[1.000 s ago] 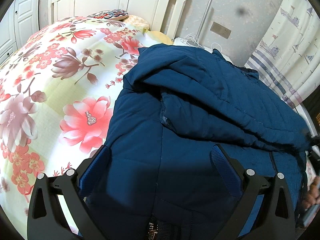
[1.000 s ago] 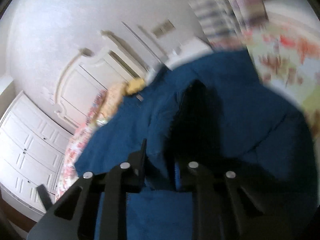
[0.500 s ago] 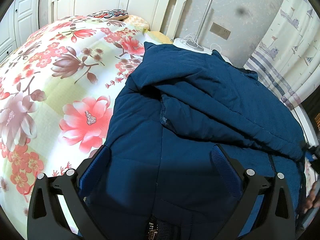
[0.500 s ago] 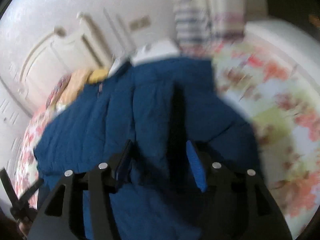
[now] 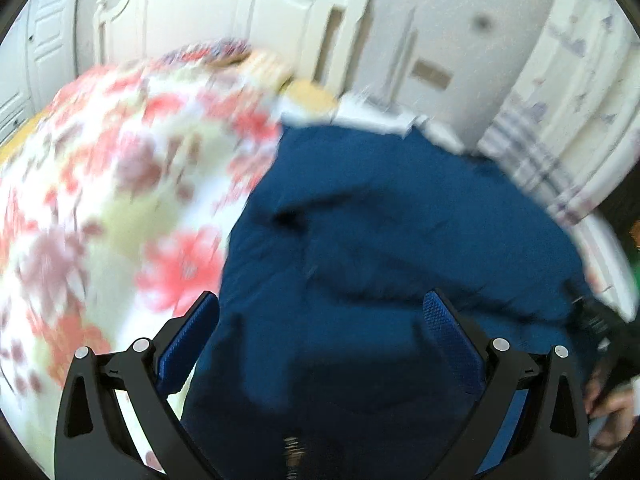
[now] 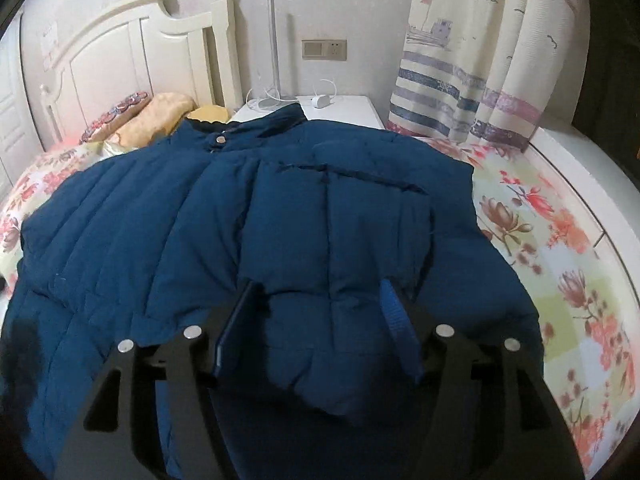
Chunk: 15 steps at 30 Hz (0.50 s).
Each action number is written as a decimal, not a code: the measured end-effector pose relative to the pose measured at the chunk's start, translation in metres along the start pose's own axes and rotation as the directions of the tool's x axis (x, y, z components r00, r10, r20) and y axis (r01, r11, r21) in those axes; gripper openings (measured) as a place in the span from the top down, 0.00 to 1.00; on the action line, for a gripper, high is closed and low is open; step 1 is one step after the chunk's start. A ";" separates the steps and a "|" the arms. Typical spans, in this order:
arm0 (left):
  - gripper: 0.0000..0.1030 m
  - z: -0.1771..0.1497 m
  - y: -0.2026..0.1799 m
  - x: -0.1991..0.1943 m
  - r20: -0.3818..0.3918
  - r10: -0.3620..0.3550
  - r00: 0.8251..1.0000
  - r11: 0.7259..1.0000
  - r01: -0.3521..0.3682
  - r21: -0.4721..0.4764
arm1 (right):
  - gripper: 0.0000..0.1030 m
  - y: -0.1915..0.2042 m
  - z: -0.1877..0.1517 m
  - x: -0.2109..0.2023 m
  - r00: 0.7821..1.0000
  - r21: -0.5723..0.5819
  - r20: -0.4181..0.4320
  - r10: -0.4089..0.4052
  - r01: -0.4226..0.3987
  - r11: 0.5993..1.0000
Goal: Fold large clothes
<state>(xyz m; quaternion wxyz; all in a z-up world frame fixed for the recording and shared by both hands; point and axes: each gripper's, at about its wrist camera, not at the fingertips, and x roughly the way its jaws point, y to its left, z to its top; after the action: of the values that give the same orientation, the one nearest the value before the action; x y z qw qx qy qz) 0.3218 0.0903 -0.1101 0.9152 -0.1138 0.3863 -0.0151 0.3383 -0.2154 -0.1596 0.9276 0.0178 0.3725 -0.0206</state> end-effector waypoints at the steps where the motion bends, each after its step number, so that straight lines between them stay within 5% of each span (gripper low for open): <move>1: 0.05 0.010 -0.007 -0.005 0.017 -0.018 1.000 1.000 0.018 0.015 | 0.37 0.000 0.000 0.000 1.000 -0.002 -0.002 0.000 0.000 1.000; 8: 0.05 0.074 -0.066 0.037 0.005 -0.021 1.000 0.993 0.021 0.118 | 0.36 0.003 0.001 0.005 1.000 -0.004 0.006 -0.001 0.001 1.000; 11: 0.05 0.068 -0.068 0.084 -0.091 0.058 0.994 0.988 -0.043 0.149 | 0.35 0.002 0.001 0.006 1.000 0.006 0.007 0.009 -0.009 1.000; 12: 0.05 0.059 -0.065 0.109 -0.155 0.123 0.980 0.982 -0.098 0.163 | 0.35 0.001 0.002 0.007 1.000 0.008 0.006 0.011 -0.011 1.000; 15: 0.04 0.039 -0.062 0.115 -0.094 0.136 0.986 0.970 -0.113 0.217 | 0.33 0.002 0.002 0.007 1.000 0.005 0.006 0.016 -0.016 1.000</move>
<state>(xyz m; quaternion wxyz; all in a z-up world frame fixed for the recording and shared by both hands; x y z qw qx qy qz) 0.4334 0.0240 -0.1511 0.8991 0.0093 0.4377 -0.0045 0.3450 -0.2141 -0.1632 0.9288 0.0230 0.3695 -0.0143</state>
